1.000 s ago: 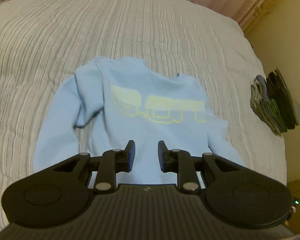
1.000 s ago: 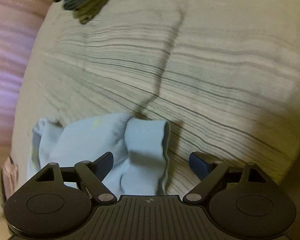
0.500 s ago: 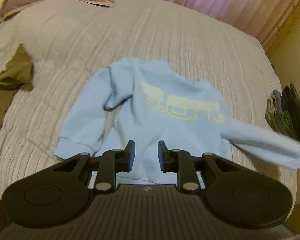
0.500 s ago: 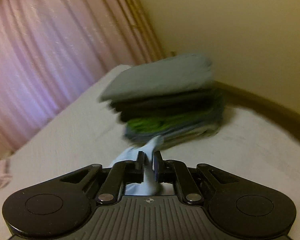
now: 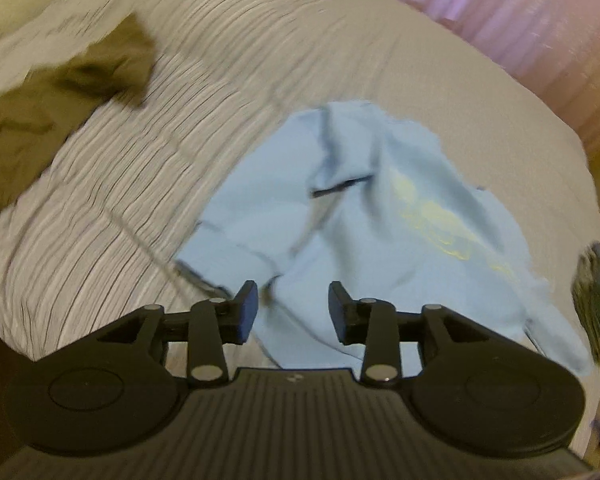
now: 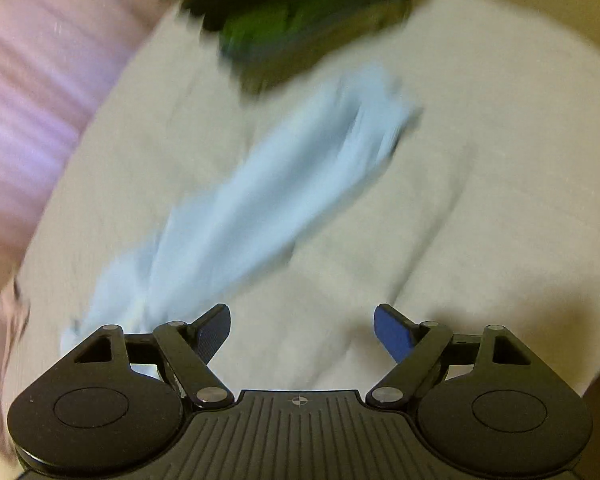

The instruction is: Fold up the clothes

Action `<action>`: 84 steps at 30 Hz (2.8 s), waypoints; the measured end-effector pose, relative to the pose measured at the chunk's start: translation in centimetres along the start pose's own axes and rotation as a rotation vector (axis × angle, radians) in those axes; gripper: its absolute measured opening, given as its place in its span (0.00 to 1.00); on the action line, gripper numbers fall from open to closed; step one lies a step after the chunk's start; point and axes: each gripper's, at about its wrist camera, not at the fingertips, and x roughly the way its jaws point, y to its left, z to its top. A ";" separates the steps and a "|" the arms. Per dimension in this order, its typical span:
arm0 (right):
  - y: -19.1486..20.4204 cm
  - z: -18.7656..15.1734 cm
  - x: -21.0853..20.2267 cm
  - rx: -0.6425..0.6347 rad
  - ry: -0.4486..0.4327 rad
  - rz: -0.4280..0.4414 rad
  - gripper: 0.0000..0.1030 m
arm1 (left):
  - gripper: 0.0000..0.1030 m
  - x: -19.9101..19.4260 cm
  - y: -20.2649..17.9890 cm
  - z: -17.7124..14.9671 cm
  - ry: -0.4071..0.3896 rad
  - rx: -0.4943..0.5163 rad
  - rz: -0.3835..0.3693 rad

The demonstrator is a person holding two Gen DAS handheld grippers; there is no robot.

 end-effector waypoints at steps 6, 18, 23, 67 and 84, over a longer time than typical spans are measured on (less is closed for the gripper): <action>4.5 -5.3 2.5 -0.049 0.100 -0.003 0.79 | 0.48 7.8 6.1 0.5 0.070 -0.239 -0.016; 14.0 -10.0 0.8 -0.120 0.022 0.052 0.79 | 0.05 10.0 12.0 12.2 -0.057 -0.070 0.117; 17.4 -9.5 1.6 -0.212 0.031 0.080 0.79 | 0.05 8.7 13.5 19.0 -0.151 0.108 0.209; 38.3 6.0 29.5 -1.039 -0.057 0.418 0.02 | 0.03 35.0 -21.9 24.5 -0.031 1.038 -0.394; 15.1 2.3 12.3 -0.451 -0.025 0.327 0.82 | 0.35 26.8 -13.9 22.6 -0.185 0.687 -0.167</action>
